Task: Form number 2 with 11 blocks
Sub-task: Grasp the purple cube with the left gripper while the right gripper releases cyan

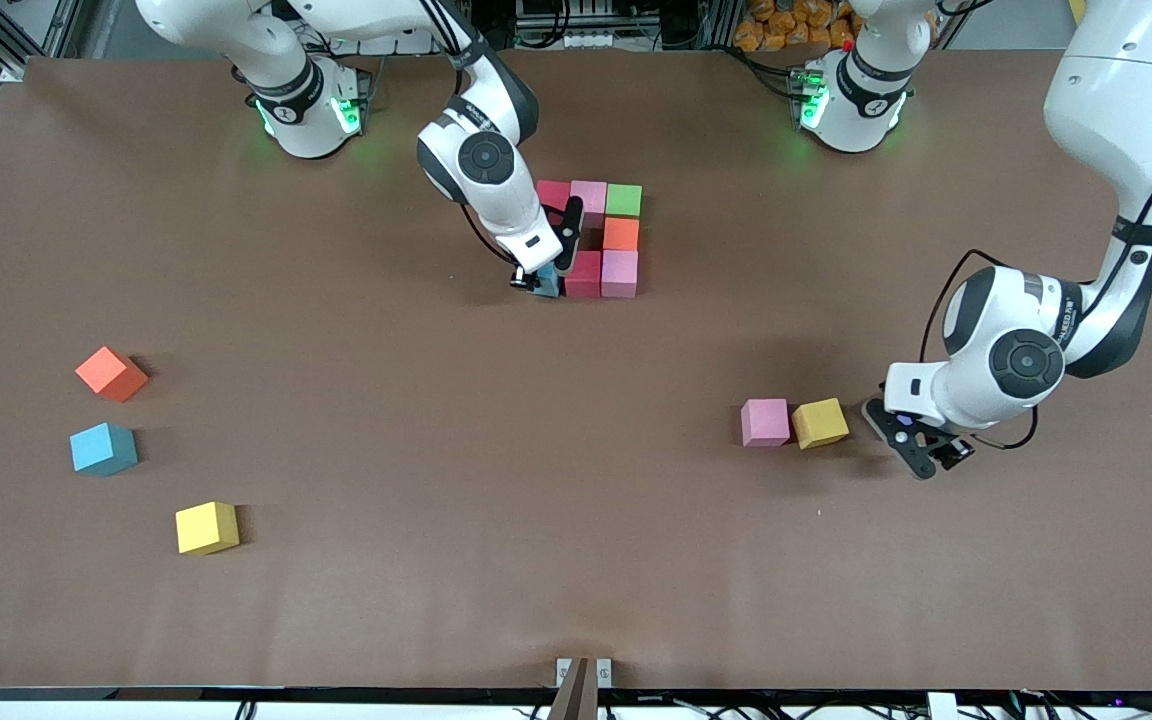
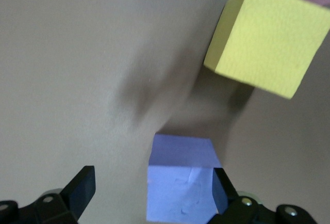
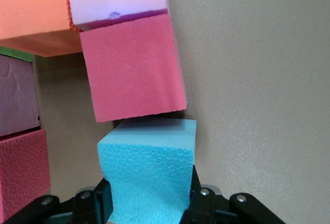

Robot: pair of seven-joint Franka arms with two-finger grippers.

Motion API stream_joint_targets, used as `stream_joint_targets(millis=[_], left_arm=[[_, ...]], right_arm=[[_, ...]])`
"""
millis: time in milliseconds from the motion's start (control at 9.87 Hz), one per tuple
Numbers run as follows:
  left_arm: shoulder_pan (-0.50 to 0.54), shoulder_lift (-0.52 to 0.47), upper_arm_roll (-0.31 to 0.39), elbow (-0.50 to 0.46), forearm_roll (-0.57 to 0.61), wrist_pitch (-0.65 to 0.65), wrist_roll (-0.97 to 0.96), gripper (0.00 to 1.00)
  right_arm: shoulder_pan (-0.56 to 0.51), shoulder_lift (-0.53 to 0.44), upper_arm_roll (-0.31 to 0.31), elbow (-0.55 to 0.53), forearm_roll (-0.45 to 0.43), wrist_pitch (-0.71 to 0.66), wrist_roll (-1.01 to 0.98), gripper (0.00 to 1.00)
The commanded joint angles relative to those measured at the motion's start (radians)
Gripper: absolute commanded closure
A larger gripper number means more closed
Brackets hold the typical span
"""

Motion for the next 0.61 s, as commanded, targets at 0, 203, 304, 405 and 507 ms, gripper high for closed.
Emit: stream_joint_targets(millis=[0,203,304,405,507], left_arm=[[0.028,-0.068,-0.014,-0.08,0.022,0.021,0.012,0.0],[0.043,-0.086,-0.015,-0.126,0.022,0.054,0.014,0.0],[0.066,-0.088,-0.017,-0.146,0.028,0.085,0.025,0.0],[0.075,-0.087,-0.015,-0.154,0.036,0.113,0.049,0.0],[0.085,-0.085,-0.015,-0.157,0.036,0.116,0.054,0.0]], right_arm=[[0.02,0.028,-0.018,0.015,-0.027,0.016,0.038,0.72],[0.02,0.037,-0.019,0.029,-0.032,0.013,0.046,0.72],[0.02,0.041,-0.019,0.034,-0.032,0.01,0.055,0.73],[0.021,0.046,-0.019,0.043,-0.044,0.002,0.088,0.75],[0.02,0.051,-0.019,0.055,-0.079,-0.016,0.12,0.75]])
